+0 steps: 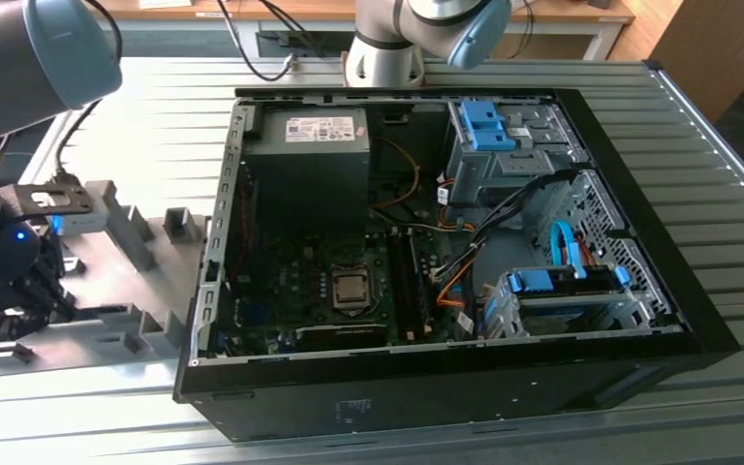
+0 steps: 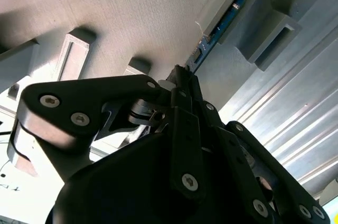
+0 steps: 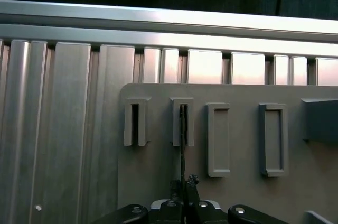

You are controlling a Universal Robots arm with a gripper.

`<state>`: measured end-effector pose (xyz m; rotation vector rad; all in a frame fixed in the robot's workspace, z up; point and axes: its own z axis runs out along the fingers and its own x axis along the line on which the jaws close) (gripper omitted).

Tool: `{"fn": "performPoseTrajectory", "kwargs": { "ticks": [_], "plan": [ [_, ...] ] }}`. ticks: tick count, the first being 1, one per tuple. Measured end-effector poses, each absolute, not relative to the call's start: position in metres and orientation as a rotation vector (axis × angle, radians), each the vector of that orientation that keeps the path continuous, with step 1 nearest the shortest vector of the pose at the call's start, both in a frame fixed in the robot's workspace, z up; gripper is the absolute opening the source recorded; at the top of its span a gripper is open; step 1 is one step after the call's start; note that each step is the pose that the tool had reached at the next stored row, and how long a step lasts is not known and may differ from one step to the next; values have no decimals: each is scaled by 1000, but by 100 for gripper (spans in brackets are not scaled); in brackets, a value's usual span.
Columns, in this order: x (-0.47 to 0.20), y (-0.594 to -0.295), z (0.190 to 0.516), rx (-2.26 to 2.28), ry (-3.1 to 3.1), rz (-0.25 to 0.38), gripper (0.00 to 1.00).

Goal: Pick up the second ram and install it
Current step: 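Pick up the second ram and move it above second insertion slot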

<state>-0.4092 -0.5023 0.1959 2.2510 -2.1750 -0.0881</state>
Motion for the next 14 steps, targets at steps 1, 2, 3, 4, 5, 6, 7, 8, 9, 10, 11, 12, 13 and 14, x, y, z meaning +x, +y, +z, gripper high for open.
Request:
{"fn": "performPoseTrajectory", "kwargs": {
  "ticks": [1, 2, 3, 4, 5, 6, 7, 8, 9, 10, 11, 12, 13, 14],
  "plan": [
    [-409, -502, 197, 2251, -2175, -88, 14],
    [-409, -502, 199, 2251, -2175, -88, 14],
    [-409, -502, 200, 2251, -2175, -88, 14],
    [-409, -502, 201, 2251, -2175, -88, 14],
    [-409, -502, 201, 2251, -2175, -88, 14],
    [-409, -502, 202, 2251, -2175, -88, 14],
    [-409, -502, 203, 2251, -2175, -88, 14],
    [-409, -502, 204, 2251, -2175, -88, 14],
    [-409, -502, 204, 2251, -2175, -88, 14],
    [-409, -502, 205, 2251, -2175, -88, 14],
    [-409, -502, 205, 2251, -2175, -88, 14],
    [-409, -502, 206, 2251, -2175, -88, 14],
    [-409, -502, 207, 2251, -2175, -88, 14],
    [-409, -502, 208, 2251, -2175, -88, 14]
  ]
}}
